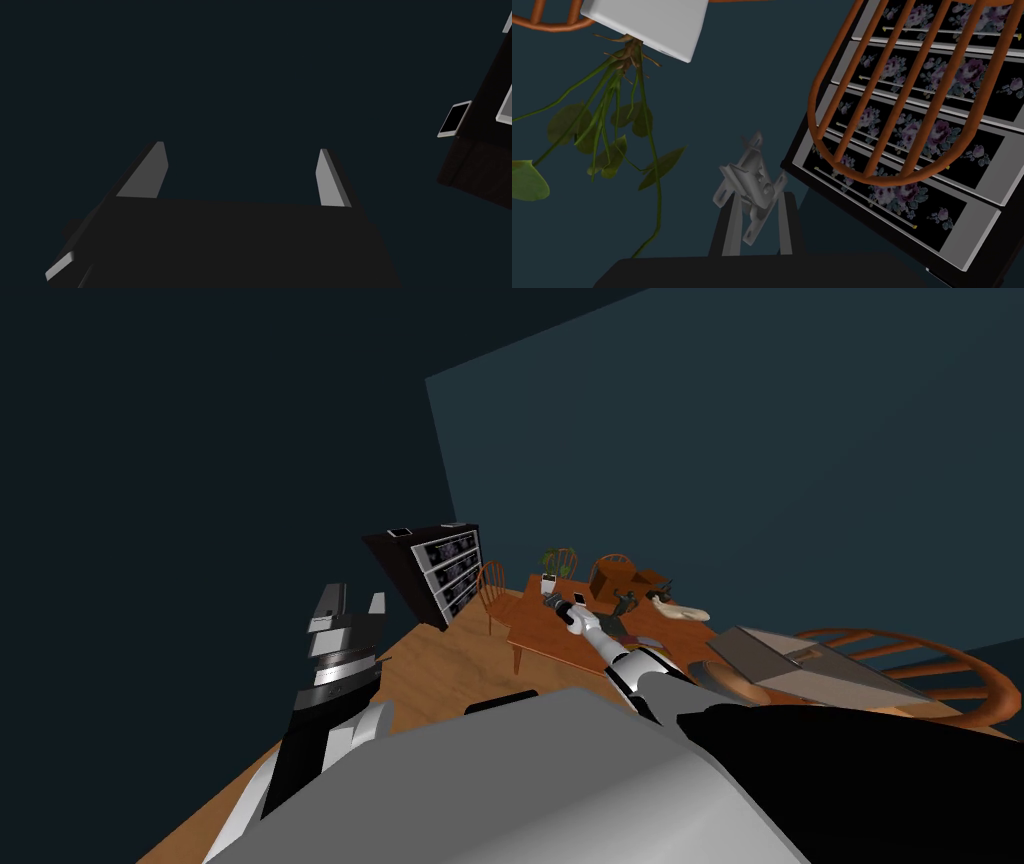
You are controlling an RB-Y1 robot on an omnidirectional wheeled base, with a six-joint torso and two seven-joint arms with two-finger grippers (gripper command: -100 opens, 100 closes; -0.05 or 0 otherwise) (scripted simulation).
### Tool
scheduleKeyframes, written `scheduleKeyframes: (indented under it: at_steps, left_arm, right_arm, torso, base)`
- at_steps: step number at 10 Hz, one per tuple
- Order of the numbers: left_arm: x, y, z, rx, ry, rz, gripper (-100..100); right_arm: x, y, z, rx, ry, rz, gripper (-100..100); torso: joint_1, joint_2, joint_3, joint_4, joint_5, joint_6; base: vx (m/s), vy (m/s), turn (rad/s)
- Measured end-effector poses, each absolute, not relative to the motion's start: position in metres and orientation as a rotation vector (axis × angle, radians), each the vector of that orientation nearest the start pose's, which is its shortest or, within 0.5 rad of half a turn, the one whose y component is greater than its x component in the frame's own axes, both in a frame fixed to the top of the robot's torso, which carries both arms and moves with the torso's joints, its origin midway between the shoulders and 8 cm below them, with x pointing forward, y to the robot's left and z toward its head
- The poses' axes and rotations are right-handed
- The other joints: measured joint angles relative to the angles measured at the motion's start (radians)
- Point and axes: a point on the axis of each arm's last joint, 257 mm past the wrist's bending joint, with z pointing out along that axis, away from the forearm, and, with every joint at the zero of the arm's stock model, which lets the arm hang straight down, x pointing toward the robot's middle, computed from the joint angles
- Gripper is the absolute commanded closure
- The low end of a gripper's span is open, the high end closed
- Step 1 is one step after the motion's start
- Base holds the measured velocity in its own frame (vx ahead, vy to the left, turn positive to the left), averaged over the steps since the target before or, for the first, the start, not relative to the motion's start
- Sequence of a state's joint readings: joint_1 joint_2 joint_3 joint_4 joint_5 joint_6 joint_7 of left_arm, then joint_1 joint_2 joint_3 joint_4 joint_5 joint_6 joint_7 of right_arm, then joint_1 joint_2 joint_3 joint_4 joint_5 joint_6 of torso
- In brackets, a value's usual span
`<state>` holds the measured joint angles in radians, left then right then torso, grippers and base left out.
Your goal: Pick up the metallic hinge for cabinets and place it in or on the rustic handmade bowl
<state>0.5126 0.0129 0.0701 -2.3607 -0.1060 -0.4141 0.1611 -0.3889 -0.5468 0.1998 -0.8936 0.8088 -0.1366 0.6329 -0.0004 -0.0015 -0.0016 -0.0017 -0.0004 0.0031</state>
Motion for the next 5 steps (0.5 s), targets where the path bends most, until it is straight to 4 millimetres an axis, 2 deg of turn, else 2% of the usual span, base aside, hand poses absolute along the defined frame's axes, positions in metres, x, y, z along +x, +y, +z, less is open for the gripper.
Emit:
scheduleKeyframes:
  at_steps: [5]
  left_arm:
    - [0.339,0.290,0.040,-0.654,0.650,-1.300,0]
  right_arm:
    - [0.602,-0.421,-0.314,-0.478,1.877,-0.294,100]
  torso:
    - [-0.002,0.000,0.000,-0.001,-0.001,0.000]
  base:
    - [0.012,-0.014,0.079]
